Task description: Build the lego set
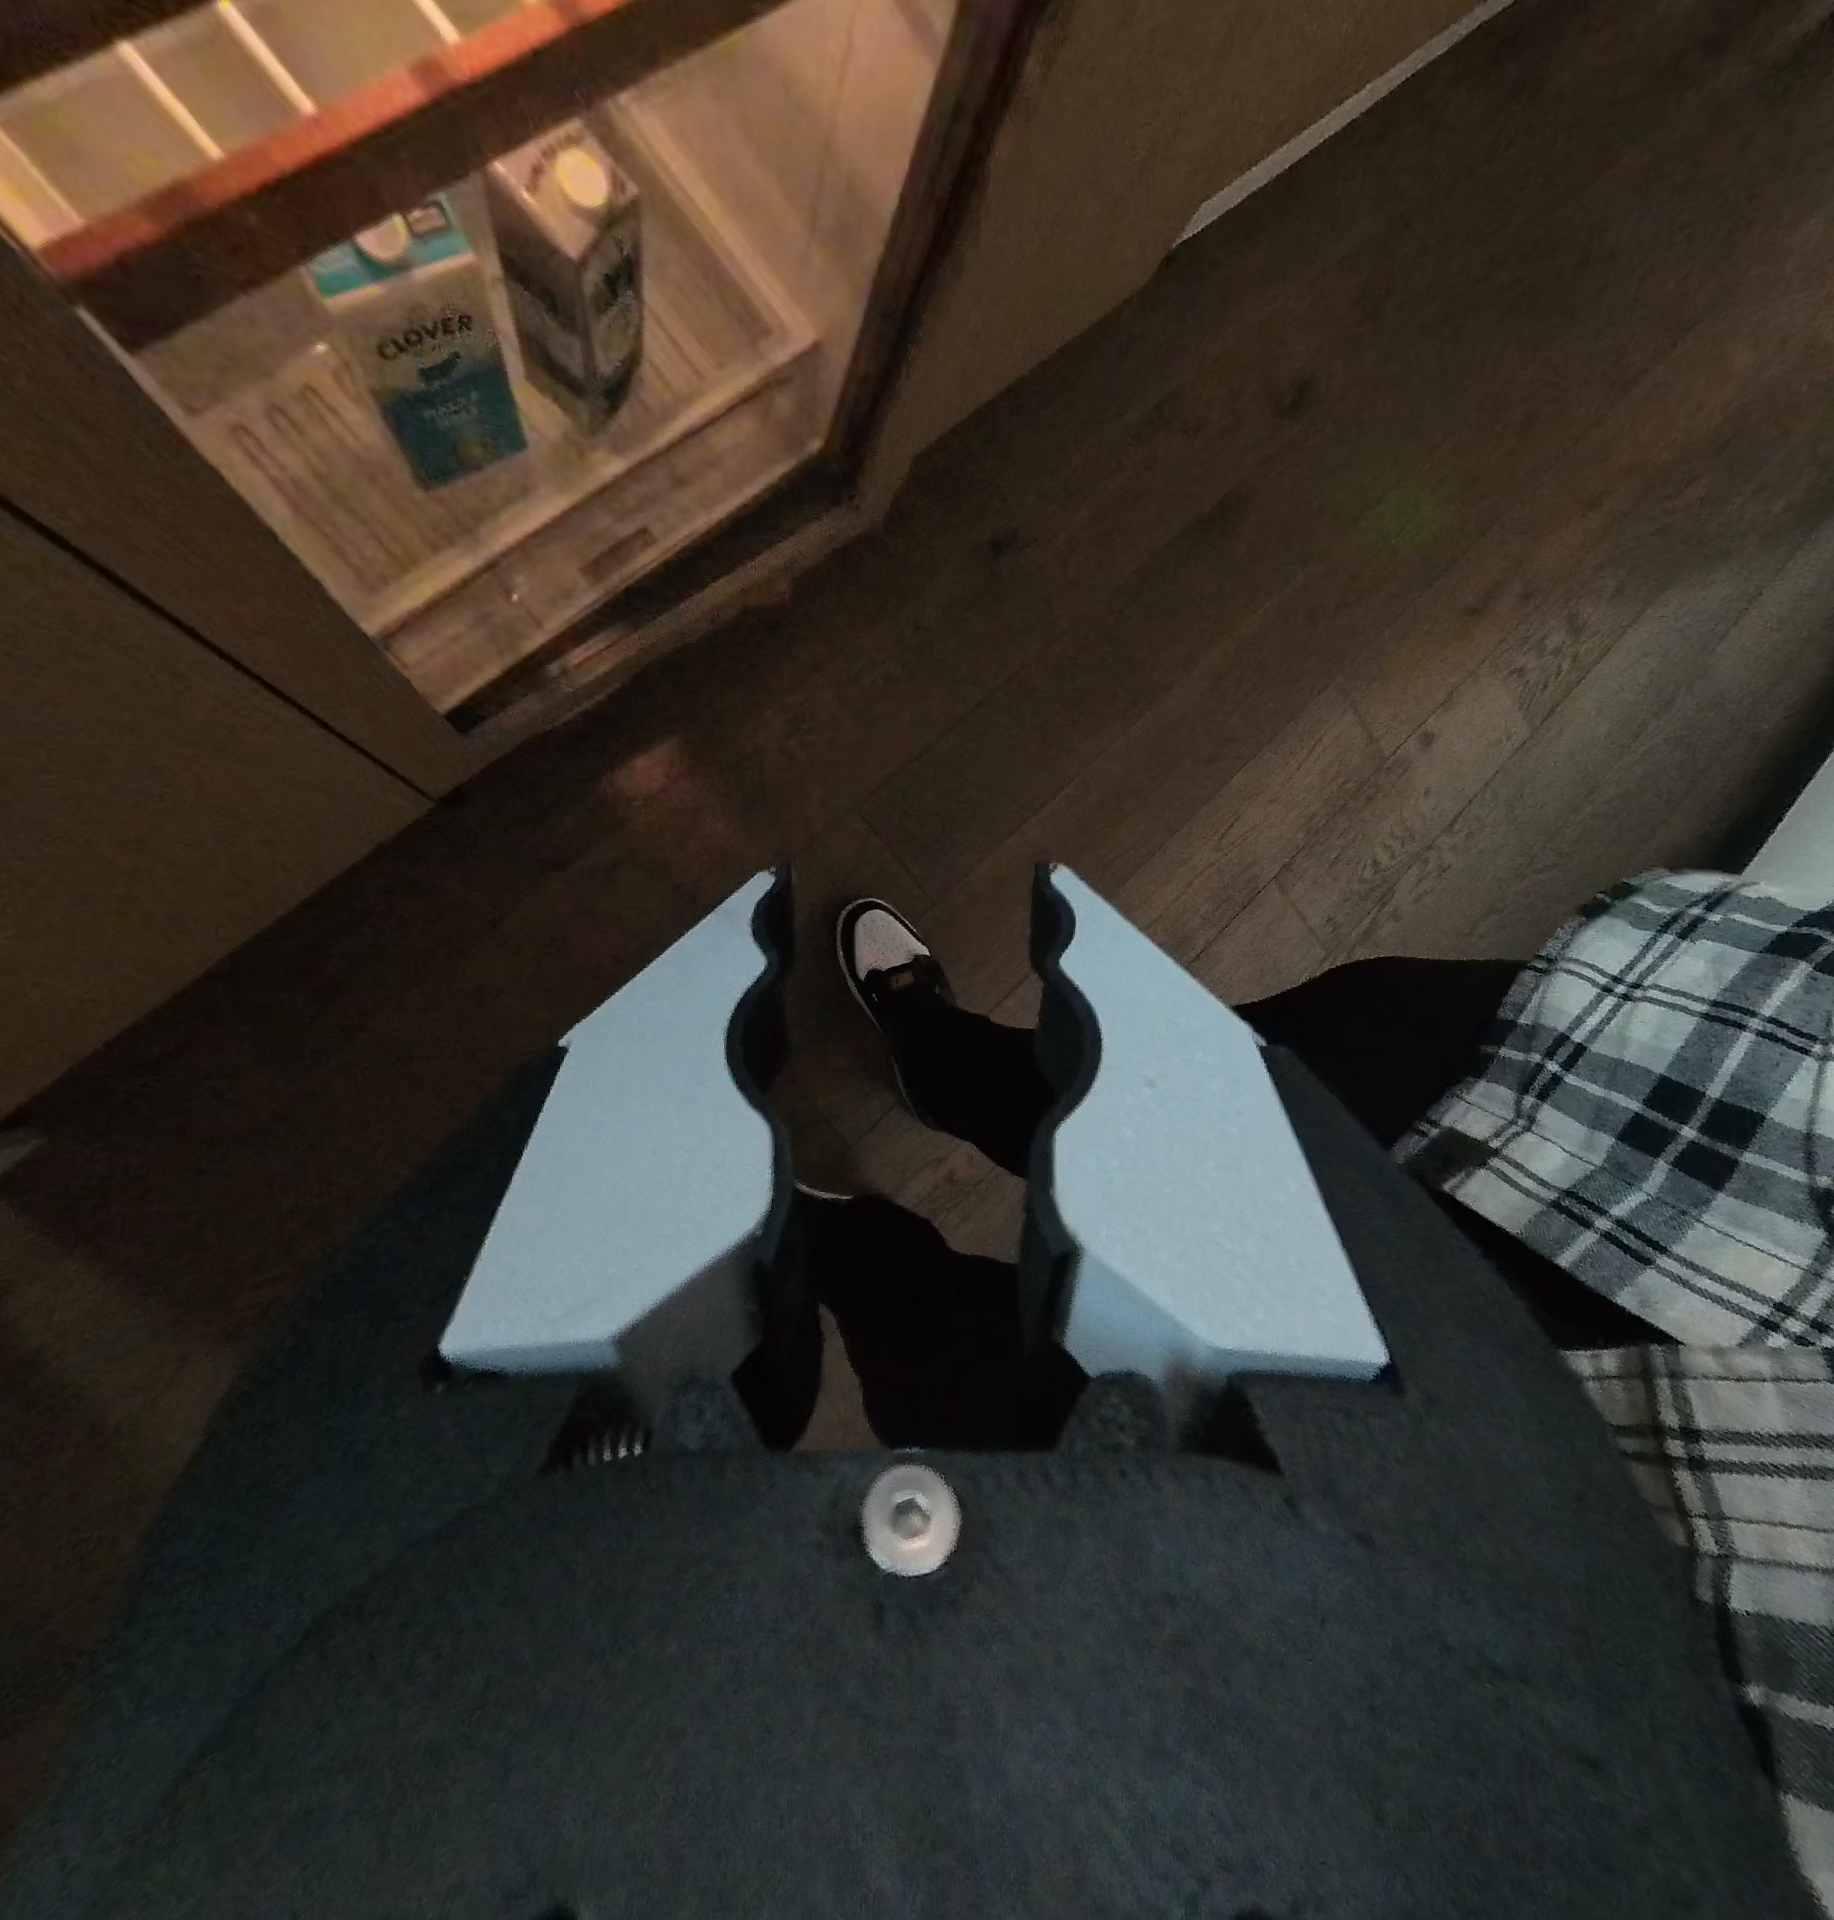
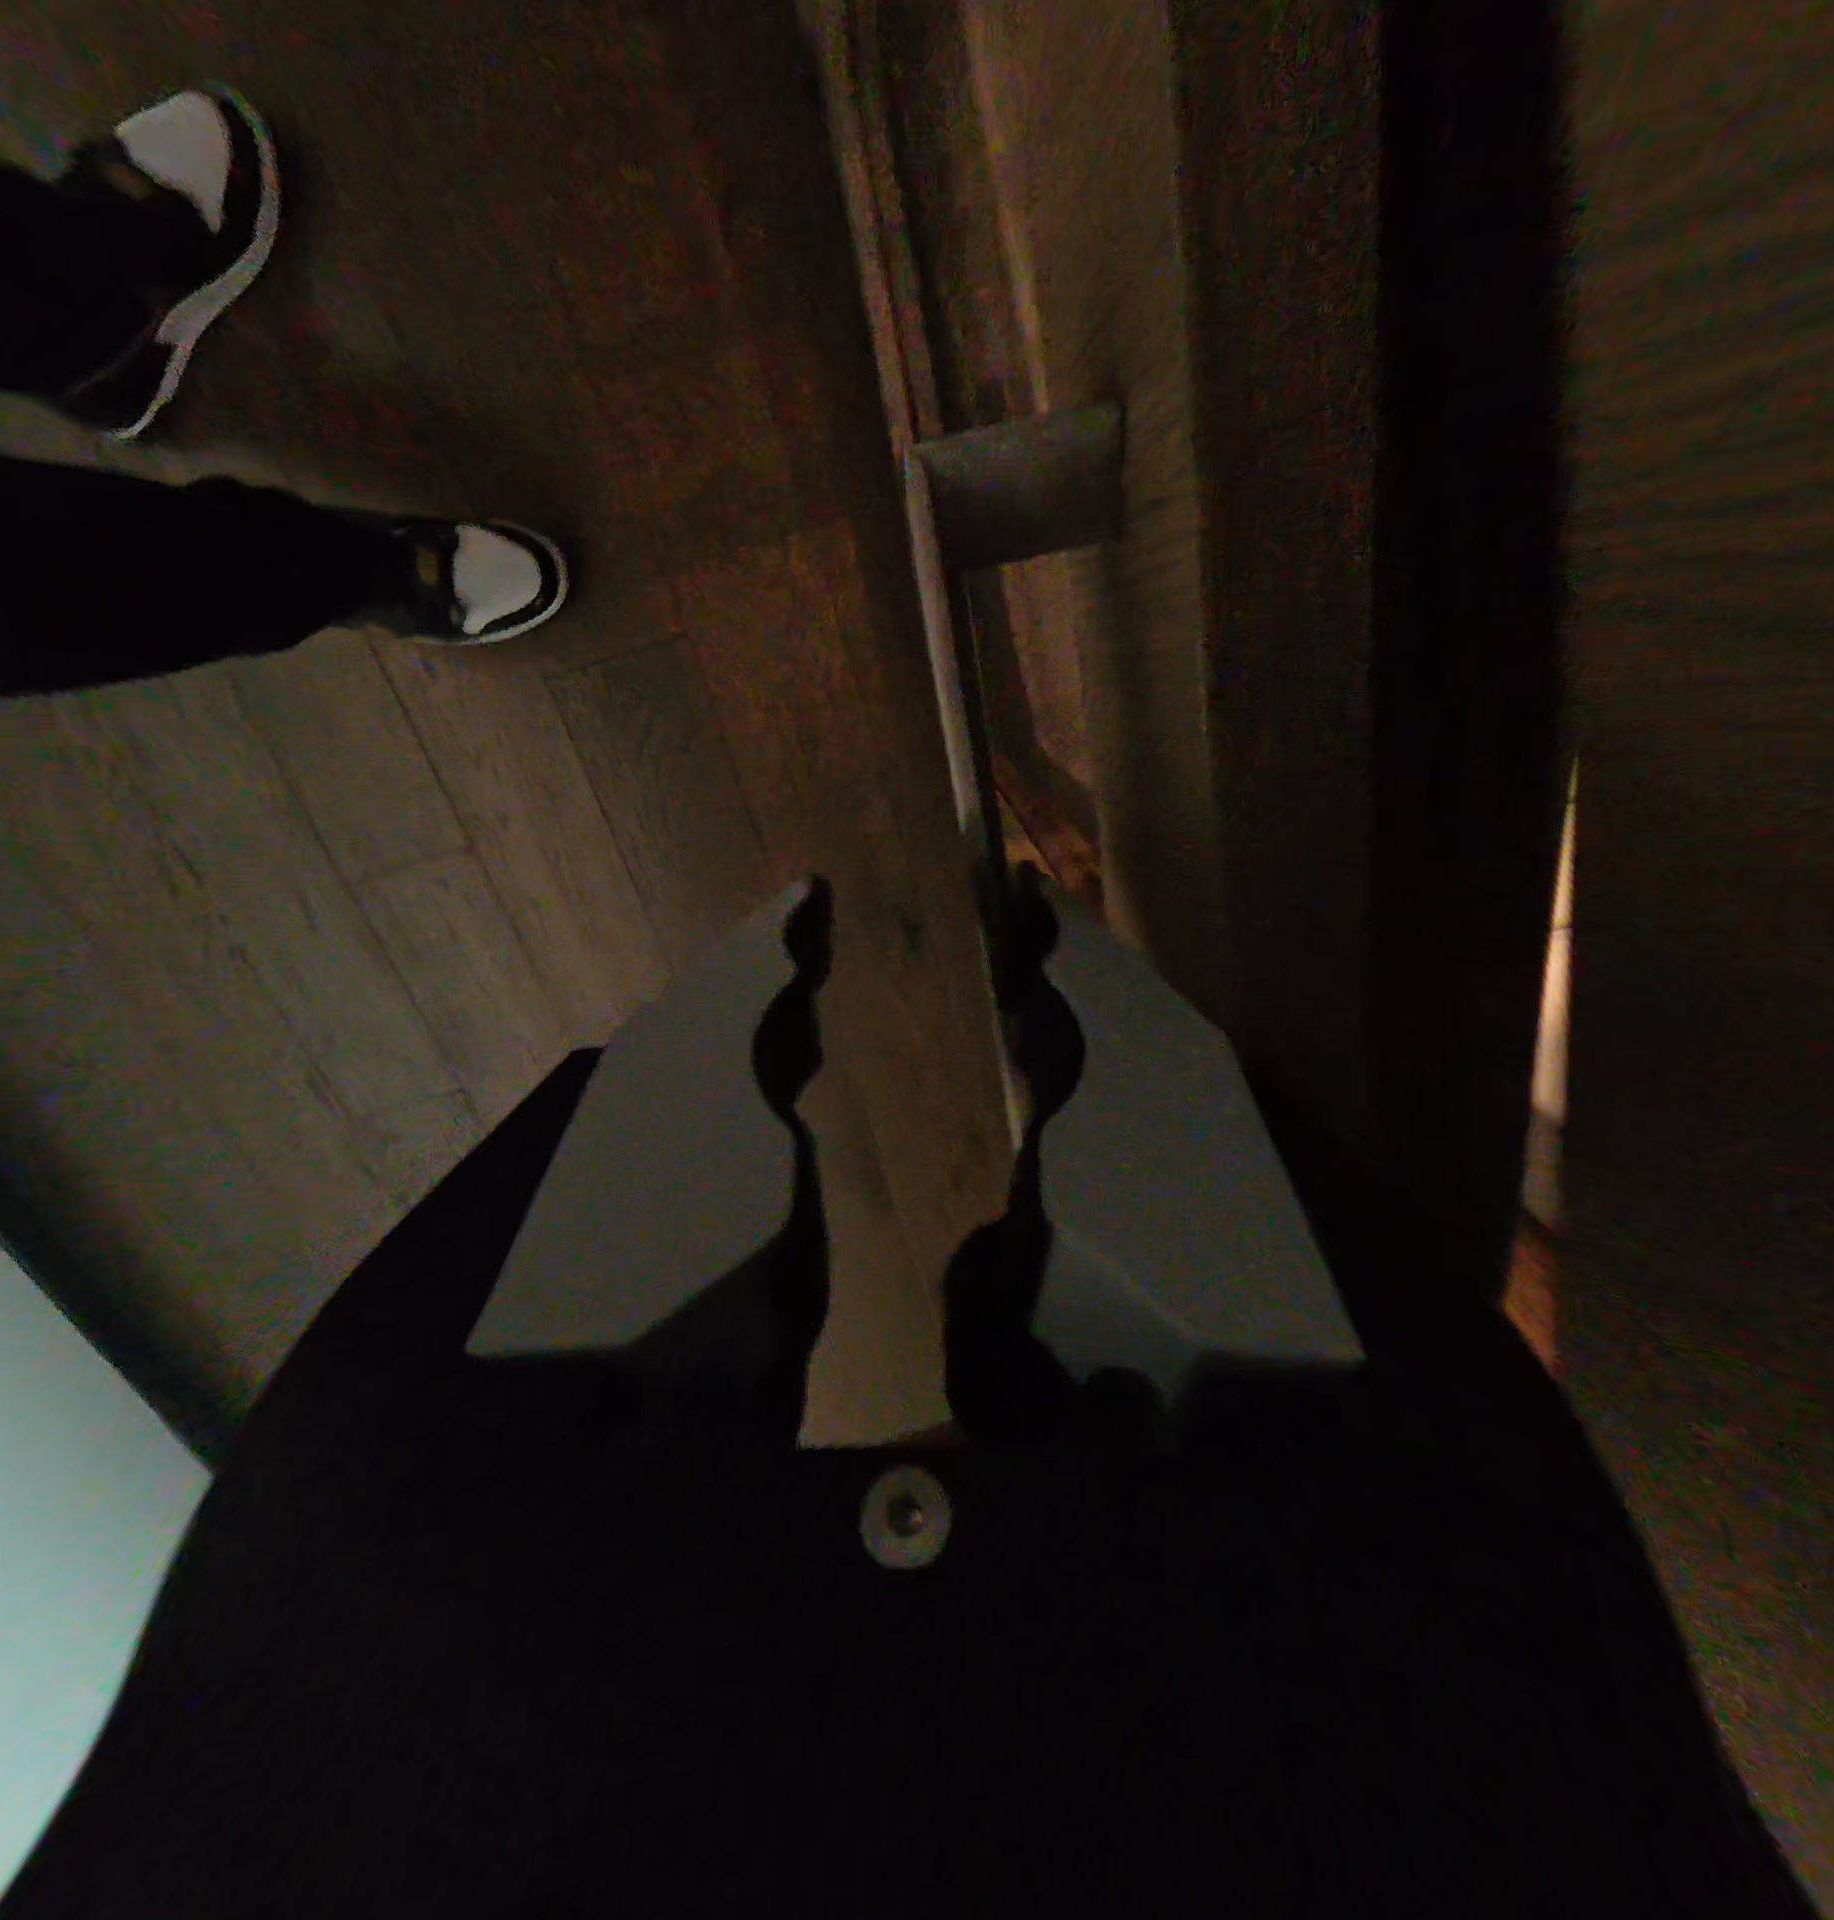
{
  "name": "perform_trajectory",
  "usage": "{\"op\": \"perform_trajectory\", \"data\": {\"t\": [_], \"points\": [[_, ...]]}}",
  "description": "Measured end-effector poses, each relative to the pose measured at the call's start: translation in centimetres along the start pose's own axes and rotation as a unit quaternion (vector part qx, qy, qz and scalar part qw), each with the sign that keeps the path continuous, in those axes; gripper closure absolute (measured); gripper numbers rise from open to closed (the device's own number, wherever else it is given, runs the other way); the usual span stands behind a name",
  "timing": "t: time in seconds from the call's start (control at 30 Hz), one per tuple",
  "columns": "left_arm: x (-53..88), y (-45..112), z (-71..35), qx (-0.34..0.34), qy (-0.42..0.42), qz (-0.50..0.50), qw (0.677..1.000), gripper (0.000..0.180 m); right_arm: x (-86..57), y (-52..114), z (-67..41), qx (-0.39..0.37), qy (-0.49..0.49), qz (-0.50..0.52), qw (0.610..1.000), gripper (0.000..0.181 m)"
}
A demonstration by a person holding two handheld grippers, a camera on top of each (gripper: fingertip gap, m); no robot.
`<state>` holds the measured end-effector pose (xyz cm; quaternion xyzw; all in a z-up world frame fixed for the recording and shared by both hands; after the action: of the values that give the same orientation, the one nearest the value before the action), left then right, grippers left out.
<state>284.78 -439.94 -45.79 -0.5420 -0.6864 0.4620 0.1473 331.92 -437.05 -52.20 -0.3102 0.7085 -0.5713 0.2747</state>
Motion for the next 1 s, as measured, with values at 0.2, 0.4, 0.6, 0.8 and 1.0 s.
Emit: {"op": "perform_trajectory", "data": {"t": [0.2,0.4,0.6,0.8,1.0], "points": [[-0.5,1.0,-0.8,-0.012,-0.002,0.016,1.000,0.135,7.3,0.0,0.6,-0.037,0.020,0.014,0.999,0.157],[-2.2,2.3,-2.6,-0.017,0.032,0.048,0.998,0.133,13.4,-0.1,-0.1,-0.037,0.061,0.025,0.997,0.155],[-3.4,2.1,-5.1,-0.061,0.054,0.076,0.994,0.131,20.1,0.1,-1.7,-0.031,0.092,0.025,0.995,0.144],[-5.9,2.8,-6.8,-0.080,0.139,0.064,0.985,0.134,28.4,0.7,-5.0,-0.036,0.146,0.060,0.987,0.130],[-8.4,1.2,-7.4,-0.124,0.150,0.084,0.977,0.133,37.8,1.0,-10.9,-0.044,0.224,-0.018,0.973,0.088]]}}
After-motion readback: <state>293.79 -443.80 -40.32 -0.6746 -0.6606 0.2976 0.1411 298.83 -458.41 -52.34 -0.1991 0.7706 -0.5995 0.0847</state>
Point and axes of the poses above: each gripper's, where its closed fingertips meet, y out along the fingers, z out of its underside, x = y × z across the jaws, the point moved 6 cm from there along -y, back along the fingers
